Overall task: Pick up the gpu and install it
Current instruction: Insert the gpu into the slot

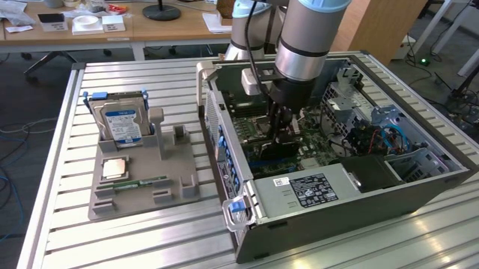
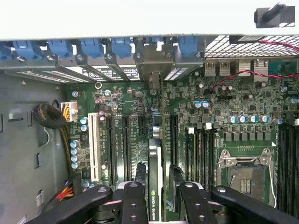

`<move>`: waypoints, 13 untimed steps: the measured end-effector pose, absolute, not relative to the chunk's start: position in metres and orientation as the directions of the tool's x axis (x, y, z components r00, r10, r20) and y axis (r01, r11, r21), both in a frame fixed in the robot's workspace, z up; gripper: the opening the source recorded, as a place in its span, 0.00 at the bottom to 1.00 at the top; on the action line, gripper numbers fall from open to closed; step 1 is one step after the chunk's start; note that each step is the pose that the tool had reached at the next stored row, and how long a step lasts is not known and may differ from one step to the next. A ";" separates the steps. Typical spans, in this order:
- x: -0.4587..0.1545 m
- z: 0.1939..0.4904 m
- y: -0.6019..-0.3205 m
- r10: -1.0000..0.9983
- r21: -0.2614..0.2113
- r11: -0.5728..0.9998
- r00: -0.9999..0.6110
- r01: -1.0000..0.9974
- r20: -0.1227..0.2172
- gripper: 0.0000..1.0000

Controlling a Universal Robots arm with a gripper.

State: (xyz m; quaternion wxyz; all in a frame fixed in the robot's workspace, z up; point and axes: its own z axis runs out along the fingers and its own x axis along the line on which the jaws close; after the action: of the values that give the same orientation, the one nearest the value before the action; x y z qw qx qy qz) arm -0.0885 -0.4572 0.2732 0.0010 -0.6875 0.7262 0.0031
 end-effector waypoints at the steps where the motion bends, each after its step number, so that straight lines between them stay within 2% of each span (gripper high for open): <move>1: -0.089 0.273 -0.457 -0.998 0.003 0.055 -0.055 -0.998 -0.006 0.34; 13: -0.089 0.260 -0.457 -0.998 0.003 0.055 -0.055 -0.998 -0.006 0.34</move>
State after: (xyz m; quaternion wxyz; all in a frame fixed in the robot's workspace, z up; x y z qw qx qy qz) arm -0.0885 -0.4572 0.2598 0.0009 -0.6875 0.7262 0.0031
